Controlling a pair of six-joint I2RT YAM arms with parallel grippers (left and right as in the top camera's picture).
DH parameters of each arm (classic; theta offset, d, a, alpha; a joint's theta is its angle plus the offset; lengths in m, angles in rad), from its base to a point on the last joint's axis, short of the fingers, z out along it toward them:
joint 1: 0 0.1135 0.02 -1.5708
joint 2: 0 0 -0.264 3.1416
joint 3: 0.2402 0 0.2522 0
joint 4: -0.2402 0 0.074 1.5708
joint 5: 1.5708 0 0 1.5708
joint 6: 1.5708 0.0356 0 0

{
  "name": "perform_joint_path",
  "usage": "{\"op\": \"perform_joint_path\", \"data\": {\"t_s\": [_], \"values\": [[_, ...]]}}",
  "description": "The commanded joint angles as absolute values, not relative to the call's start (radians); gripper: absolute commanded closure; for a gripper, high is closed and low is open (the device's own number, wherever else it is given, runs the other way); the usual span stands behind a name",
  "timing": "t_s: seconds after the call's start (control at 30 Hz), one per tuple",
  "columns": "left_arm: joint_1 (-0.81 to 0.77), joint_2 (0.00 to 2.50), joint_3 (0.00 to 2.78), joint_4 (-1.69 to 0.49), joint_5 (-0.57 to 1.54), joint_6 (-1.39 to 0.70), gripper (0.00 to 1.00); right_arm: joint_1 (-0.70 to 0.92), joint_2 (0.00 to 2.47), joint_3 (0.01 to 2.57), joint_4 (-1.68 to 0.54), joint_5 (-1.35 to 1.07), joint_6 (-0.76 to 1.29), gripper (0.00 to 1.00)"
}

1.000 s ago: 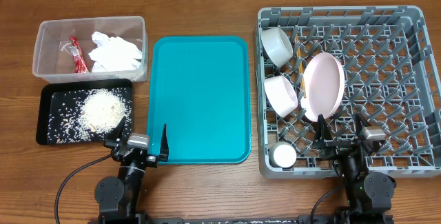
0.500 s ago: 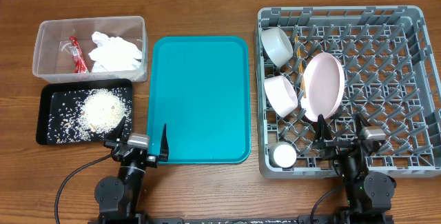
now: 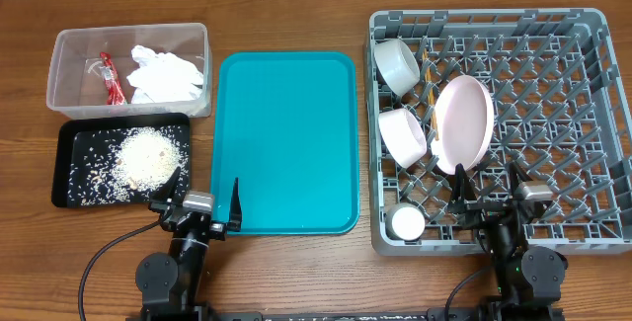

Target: Sort waste into correct bins and load items into the dishwasher

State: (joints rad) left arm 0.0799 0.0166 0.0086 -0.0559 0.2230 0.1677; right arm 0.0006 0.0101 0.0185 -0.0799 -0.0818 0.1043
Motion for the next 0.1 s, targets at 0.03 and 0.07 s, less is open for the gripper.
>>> {"op": "perform_joint_path", "data": {"t_s": [0.03, 0.07], "values": [[0.078, 0.005, 0.005, -0.056, 0.207, 0.187, 0.00, -0.001, 0.003, 0.008, -0.076, -0.088, 0.104, 0.00], [0.078, 0.005, 0.005, -0.056, 0.207, 0.187, 0.00, -0.001, 0.003, 0.008, -0.076, -0.088, 0.104, 0.00]]}}
